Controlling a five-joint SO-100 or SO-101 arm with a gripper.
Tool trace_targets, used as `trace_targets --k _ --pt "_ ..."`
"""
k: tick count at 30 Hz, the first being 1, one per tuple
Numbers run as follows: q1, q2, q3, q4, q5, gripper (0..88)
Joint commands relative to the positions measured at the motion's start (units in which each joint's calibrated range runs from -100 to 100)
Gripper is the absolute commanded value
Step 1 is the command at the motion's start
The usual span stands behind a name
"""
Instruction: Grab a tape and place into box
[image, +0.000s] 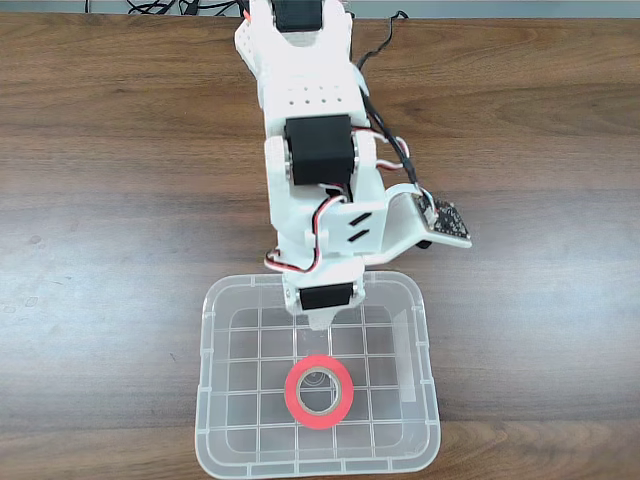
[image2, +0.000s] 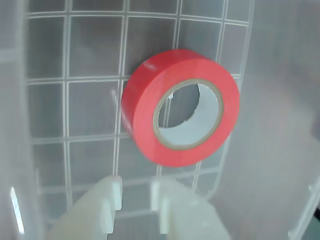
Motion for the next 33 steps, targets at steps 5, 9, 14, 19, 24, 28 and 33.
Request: trace_targets --k 5,9,14,19,24,28,33 --pt "-1.1 -21.9 -6.0 16.8 -1.2 1.3" --pt "-1.0 -30.0 -4.6 19.0 -1.4 1.3" --pt "-1.1 -43.2 7.4 19.0 -1.1 1.2" --pt "-1.1 -61.2 33.1 18.9 -0.9 1.2" --pt "-1.1 -80.0 63.2 12.0 -0.8 1.3" --pt "-1.0 -91.5 87.7 -1.1 2.1 1.2" --pt "-0.4 -104.4 115.2 -18.8 2.3 1.2"
